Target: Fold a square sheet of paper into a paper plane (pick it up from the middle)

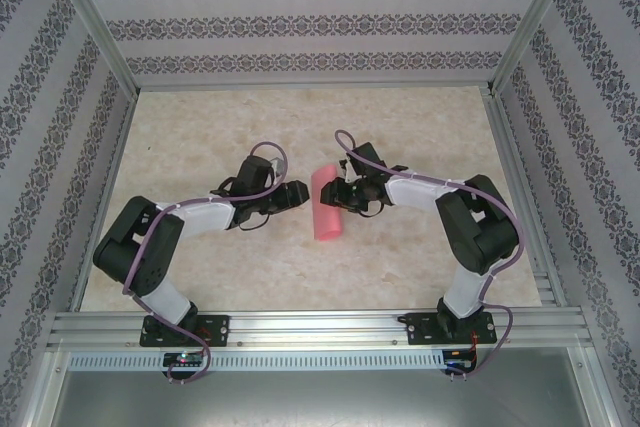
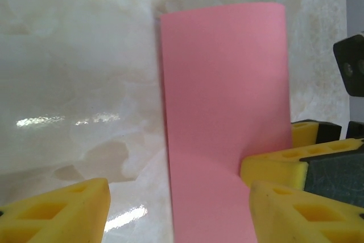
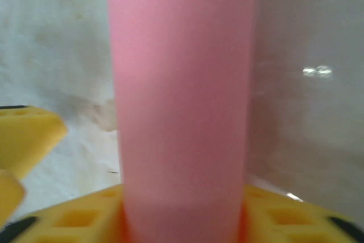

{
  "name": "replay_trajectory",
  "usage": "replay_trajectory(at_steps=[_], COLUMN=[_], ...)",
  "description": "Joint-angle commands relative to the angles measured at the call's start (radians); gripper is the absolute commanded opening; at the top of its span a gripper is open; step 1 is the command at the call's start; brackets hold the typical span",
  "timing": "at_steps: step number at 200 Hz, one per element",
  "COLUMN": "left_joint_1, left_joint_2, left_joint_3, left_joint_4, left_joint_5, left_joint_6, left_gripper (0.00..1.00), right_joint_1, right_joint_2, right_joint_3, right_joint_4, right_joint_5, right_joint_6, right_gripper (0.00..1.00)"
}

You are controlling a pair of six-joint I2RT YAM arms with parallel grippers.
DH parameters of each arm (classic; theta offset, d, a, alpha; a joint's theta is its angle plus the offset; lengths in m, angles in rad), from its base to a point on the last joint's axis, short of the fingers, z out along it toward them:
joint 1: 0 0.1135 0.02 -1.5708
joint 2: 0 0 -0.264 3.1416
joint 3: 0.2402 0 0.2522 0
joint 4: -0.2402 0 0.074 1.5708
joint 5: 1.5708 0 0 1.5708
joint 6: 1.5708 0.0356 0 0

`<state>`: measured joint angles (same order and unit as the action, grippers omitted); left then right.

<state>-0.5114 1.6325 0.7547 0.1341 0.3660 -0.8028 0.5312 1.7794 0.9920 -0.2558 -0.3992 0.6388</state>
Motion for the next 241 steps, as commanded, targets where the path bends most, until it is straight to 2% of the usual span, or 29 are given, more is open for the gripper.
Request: replay_trajectory(at_steps=[1, 19, 45, 79, 94, 114, 160, 241], left_joint_1=[-0.018, -0.021, -0.030, -0.050, -0.056, -0.065, -0.086, -0.085], left_joint_2=[0.007, 0.012, 0.023, 0.042, 0.055, 0.072, 0.108, 0.117], left_joint_3=[0.043, 0.049, 0.060, 0.081, 0.098, 0.123, 0.161, 0.152], left_joint_4=[0.022, 0.012, 0.009, 0.004, -0.003, -0.016, -0.027, -0.058], left_joint_5=[-0.039, -0.049, -0.045, -0.037, -0.031, -0.015, -0.027, -0.102], left_joint_6=[-0.006, -0.003, -0.001, 0.000, -0.004, -0.013, -0.030, -0.070], left_gripper=[0.66, 0.66, 0.66, 0.65, 0.59, 0.57, 0.55, 0.44], right_joint_1=[-0.008, -0.008, -0.010, -0.038, -0.050, -0.057, -0.040, 0.020], right_joint_2=[-0.007, -0.022, -0.041, -0.036, -0.021, -0.009, 0.035, 0.132], right_joint_3=[0.035, 0.045, 0.052, 0.044, 0.053, 0.060, 0.081, 0.134], right_joint_4=[-0.117, -0.165, -0.206, -0.203, -0.221, -0.234, -0.253, -0.320], right_joint_5=[0.134, 0.194, 0.236, 0.200, 0.188, 0.187, 0.145, 0.221], right_joint_6=[-0.068, -0.089, -0.109, -0.116, -0.118, -0.113, -0.162, -0.192], right_gripper=[0.61, 0.68, 0.70, 0.61, 0.59, 0.56, 0.57, 0.63])
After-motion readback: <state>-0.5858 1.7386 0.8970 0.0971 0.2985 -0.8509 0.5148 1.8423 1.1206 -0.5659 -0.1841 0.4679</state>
